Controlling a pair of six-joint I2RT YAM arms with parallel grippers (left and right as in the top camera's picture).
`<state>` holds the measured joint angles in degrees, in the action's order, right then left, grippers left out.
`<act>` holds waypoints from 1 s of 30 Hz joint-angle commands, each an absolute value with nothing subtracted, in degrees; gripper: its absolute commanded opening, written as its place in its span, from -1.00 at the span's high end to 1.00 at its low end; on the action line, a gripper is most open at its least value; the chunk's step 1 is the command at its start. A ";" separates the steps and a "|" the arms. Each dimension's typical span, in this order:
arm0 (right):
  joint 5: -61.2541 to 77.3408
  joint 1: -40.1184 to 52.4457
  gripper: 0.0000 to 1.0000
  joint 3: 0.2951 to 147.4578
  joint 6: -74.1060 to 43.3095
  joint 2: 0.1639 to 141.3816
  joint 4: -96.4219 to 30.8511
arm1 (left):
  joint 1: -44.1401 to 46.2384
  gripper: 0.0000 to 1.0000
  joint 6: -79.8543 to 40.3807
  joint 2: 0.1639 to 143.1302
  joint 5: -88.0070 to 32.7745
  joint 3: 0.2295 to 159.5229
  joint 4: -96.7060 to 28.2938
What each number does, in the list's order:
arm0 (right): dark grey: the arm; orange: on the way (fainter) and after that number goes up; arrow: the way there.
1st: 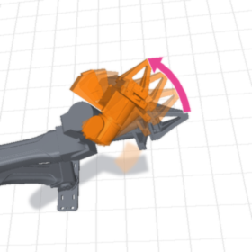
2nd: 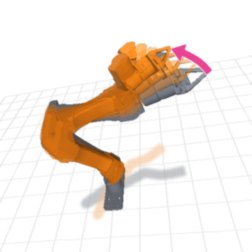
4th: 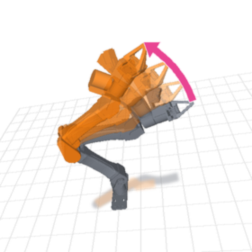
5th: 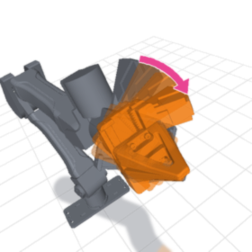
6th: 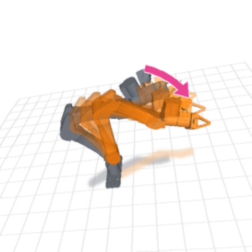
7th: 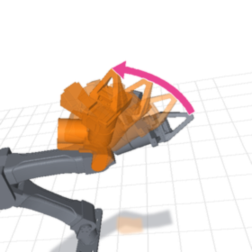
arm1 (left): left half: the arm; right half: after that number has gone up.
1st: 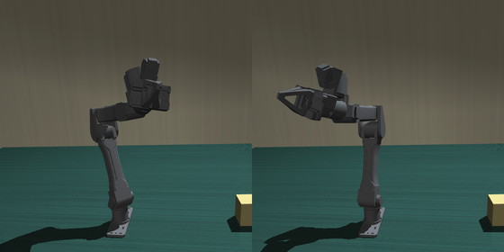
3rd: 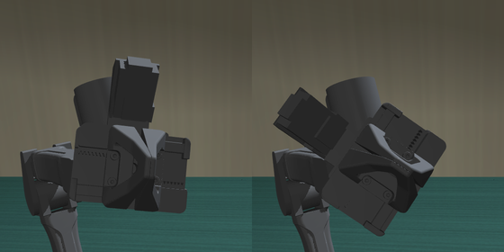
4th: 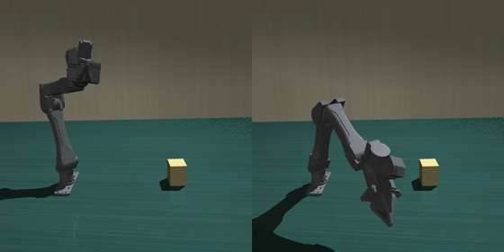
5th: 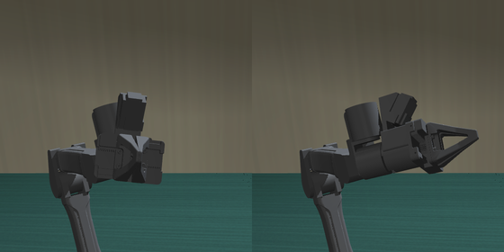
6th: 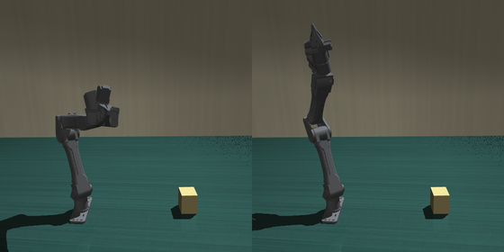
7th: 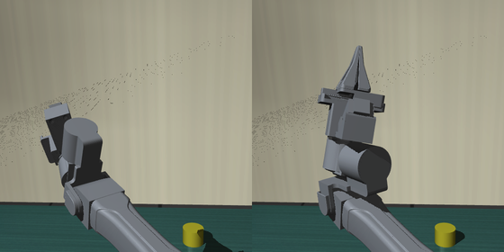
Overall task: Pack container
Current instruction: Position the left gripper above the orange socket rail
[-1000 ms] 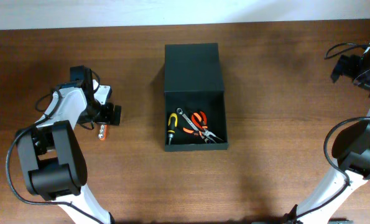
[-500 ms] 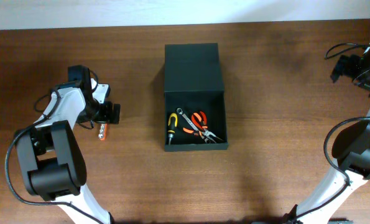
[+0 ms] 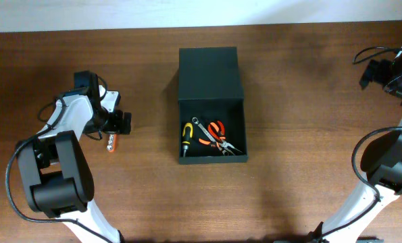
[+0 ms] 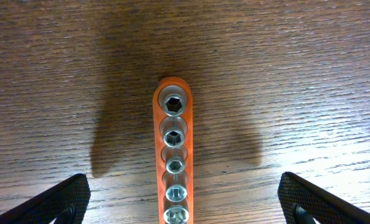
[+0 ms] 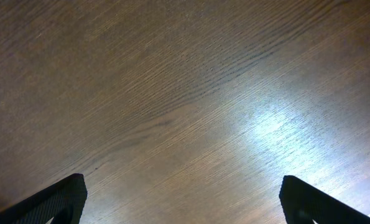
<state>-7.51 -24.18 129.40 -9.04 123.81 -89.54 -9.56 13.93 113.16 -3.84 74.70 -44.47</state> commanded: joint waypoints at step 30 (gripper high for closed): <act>-7.77 -24.40 -0.98 129.38 -9.52 123.37 -89.52 | -9.96 -0.98 12.27 116.05 -4.71 75.59 -45.60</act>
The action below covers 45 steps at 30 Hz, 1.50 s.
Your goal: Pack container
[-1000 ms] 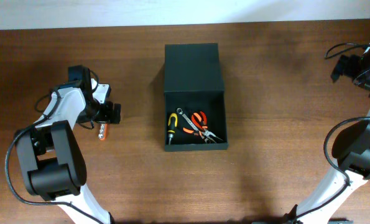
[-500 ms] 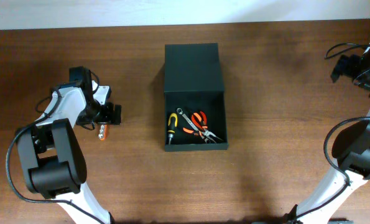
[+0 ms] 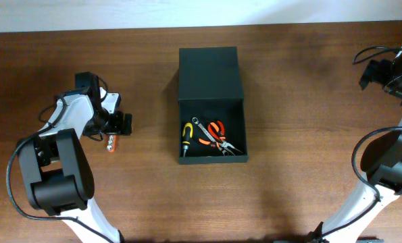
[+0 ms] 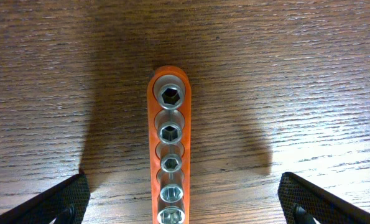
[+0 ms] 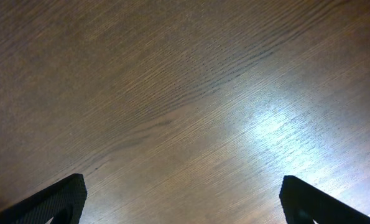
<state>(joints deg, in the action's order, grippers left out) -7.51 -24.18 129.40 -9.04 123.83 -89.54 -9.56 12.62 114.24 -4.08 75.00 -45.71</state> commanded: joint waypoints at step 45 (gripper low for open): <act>-7.77 -24.40 -0.98 129.38 -9.52 123.37 -89.52 | -9.96 0.56 11.18 116.03 -3.20 80.62 -47.46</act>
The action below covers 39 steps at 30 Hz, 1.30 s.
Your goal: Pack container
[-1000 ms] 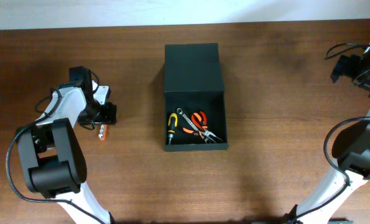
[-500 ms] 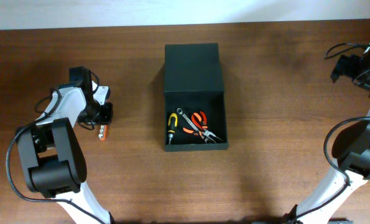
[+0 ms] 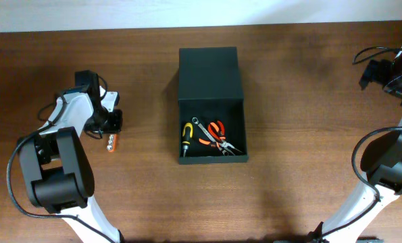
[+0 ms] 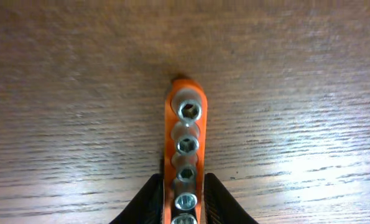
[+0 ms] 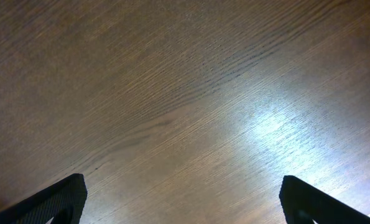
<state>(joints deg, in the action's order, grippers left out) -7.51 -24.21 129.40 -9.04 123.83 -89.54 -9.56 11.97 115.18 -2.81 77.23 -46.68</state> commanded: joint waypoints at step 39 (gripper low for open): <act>-7.77 -24.40 -0.98 129.38 -9.52 123.37 -89.52 | -10.04 -0.57 12.53 117.43 -2.83 82.43 -51.11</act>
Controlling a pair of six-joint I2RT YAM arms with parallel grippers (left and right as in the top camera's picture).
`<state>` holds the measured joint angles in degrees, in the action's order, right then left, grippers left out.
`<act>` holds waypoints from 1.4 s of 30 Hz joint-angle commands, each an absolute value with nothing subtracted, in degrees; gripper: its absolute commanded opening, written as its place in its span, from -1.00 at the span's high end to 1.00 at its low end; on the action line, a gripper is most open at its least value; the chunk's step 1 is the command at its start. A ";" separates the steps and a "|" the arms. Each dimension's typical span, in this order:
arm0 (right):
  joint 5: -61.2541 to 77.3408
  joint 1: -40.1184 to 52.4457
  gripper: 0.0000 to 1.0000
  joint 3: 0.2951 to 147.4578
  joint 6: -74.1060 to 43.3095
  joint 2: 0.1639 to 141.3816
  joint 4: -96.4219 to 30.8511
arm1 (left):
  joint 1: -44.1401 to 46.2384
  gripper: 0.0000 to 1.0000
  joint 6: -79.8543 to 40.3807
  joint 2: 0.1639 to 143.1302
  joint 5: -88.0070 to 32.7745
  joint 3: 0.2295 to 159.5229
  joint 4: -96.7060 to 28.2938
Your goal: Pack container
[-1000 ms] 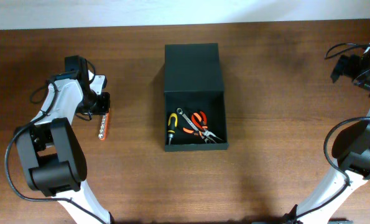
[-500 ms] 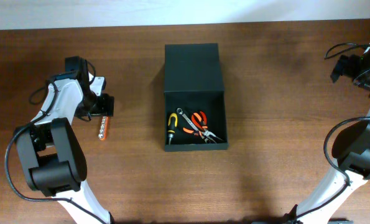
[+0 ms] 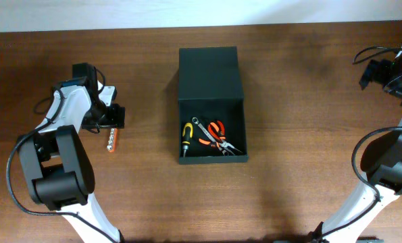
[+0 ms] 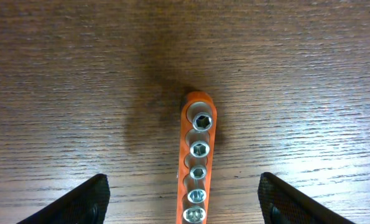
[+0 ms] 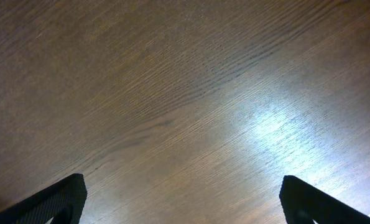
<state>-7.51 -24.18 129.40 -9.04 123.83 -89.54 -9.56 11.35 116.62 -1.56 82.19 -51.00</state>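
An orange socket rail (image 4: 197, 163) with silver sockets lies on the wood table, also in the overhead view as the rail (image 3: 111, 140) at the left. My left gripper (image 4: 183, 210) is open above its near end, with one finger (image 4: 66, 202) far out on each side and not touching it. The black box (image 3: 212, 156) stands open mid-table, holding a yellow-handled screwdriver (image 3: 186, 134), a wrench (image 3: 204, 132) and orange pliers (image 3: 217, 132). My right gripper (image 5: 185, 205) is open over bare wood at the far right, holding nothing.
The box's black lid (image 3: 209, 73) lies flat behind the tray, on the far side. Dark cables (image 3: 369, 52) trail by the right arm at the table's back right edge. My left arm's base (image 3: 55, 179) stands near the front left.
My left gripper was shut on the orange socket rail. It is now wide open and a little farther back, and the rail lies on the table.
My left gripper was open on either side of the socket rail at the first two moments, closer in at the second. It was then shut on the rail, and now it is open again with the rail on the table. The right arm stayed still.
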 commanded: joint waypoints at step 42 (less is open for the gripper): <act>-7.77 -24.40 -0.98 129.38 -9.52 123.37 -89.52 | -11.64 -0.61 15.29 117.43 -3.31 79.75 -50.52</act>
<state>-7.51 -24.18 129.40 -9.06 123.83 -89.54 -11.92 14.17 116.75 -3.20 80.49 -50.72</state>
